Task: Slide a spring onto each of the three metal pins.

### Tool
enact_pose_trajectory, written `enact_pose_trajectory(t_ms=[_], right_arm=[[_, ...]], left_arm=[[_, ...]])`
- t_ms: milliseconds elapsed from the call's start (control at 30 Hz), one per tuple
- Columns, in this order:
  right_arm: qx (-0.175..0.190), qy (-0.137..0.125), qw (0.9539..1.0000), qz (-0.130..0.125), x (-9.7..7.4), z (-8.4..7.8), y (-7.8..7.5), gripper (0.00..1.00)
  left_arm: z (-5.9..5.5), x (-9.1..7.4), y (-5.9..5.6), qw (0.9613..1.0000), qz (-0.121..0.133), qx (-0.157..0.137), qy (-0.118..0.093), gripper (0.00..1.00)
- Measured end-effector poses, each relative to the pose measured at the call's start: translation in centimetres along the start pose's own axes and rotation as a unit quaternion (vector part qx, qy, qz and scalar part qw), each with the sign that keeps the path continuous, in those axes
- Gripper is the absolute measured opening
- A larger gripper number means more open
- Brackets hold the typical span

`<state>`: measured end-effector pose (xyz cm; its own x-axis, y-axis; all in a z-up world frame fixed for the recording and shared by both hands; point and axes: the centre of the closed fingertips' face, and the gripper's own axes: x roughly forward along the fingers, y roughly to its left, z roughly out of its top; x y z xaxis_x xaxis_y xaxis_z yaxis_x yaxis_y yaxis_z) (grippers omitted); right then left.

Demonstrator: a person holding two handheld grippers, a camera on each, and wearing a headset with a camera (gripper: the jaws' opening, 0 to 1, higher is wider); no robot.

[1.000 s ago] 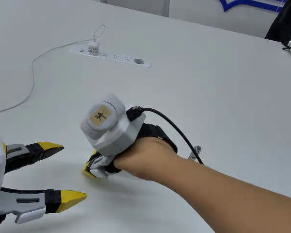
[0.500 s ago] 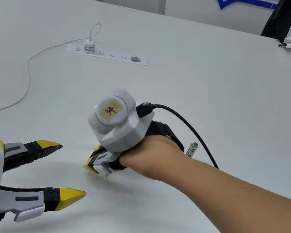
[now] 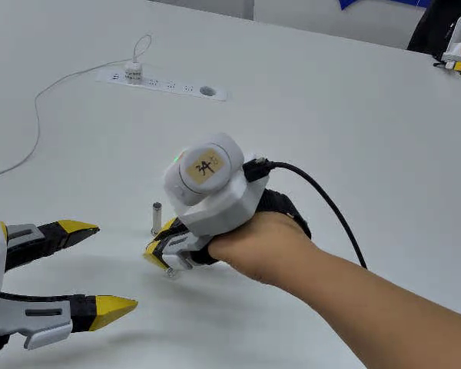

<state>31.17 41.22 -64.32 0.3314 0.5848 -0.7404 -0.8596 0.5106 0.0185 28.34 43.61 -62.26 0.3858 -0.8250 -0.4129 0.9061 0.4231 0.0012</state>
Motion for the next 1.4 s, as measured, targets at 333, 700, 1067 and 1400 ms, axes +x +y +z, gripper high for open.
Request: enact_pose_trajectory(t_ms=[333, 700, 1067, 1400], right_arm=[[0.015, -0.015, 0.9997, -0.008, -1.2, -0.3, -0.7, 0.12], [0.023, -0.021, 0.9994, -0.016, -1.8, -0.5, -1.2, 0.12], [0.025, -0.031, 0.9991, -0.017, -3.5, 0.8, -1.1, 0.12], [0.006, -0.058, 0.9979, -0.027, -5.2, 4.0, -1.5, 0.12]], left_arm=[[0.1, 0.2, -0.1, 1.0000, -0.002, 0.004, 0.003, 0.68], [0.4, 0.2, -0.1, 1.0000, -0.004, 0.007, 0.003, 0.68], [0.5, 0.3, -0.2, 1.0000, -0.006, 0.008, 0.000, 0.68], [0.4, 0.2, -0.2, 1.0000, -0.004, 0.006, -0.002, 0.68]])
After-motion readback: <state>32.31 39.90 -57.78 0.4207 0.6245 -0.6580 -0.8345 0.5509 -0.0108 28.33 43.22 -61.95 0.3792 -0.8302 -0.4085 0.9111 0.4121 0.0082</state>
